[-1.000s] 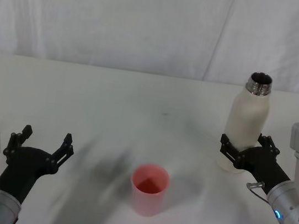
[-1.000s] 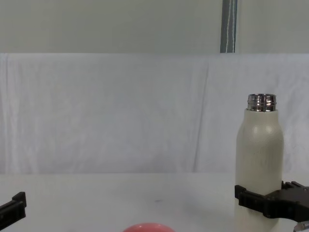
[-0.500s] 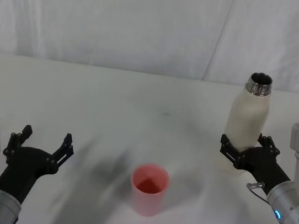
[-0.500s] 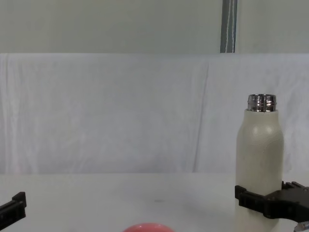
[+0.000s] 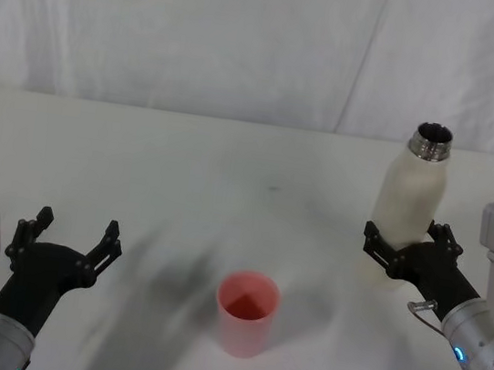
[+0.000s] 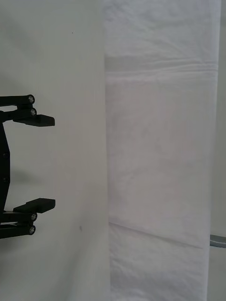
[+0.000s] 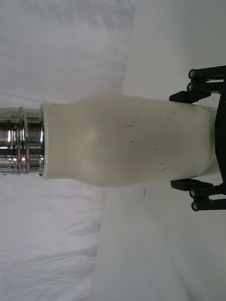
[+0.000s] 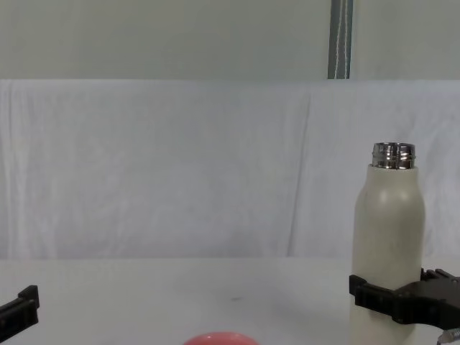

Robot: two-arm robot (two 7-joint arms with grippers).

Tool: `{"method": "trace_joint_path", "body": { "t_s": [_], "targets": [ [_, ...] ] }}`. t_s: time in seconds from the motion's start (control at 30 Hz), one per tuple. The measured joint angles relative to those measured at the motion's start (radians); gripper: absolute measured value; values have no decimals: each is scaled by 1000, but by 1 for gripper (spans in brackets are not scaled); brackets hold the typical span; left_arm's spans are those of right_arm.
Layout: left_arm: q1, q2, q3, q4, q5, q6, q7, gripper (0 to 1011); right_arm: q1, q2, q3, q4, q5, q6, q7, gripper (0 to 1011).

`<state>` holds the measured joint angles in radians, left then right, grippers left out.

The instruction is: Grasp the thermos with one hand and pour water into the cup lid.

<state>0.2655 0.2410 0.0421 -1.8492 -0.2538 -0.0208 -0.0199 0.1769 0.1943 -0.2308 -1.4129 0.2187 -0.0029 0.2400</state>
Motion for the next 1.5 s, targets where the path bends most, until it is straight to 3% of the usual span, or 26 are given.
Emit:
{"method": "trace_joint_path", "body": {
  "t_s": [0.57,1.5],
  "targets": [
    [0,0,0,0,0,0,0,1001,0,0,0,-1,0,0,1,1002],
    [0,0,0,0,0,0,0,1001,-69,27,8,-43,10,22,13,1002]
  ]
}}
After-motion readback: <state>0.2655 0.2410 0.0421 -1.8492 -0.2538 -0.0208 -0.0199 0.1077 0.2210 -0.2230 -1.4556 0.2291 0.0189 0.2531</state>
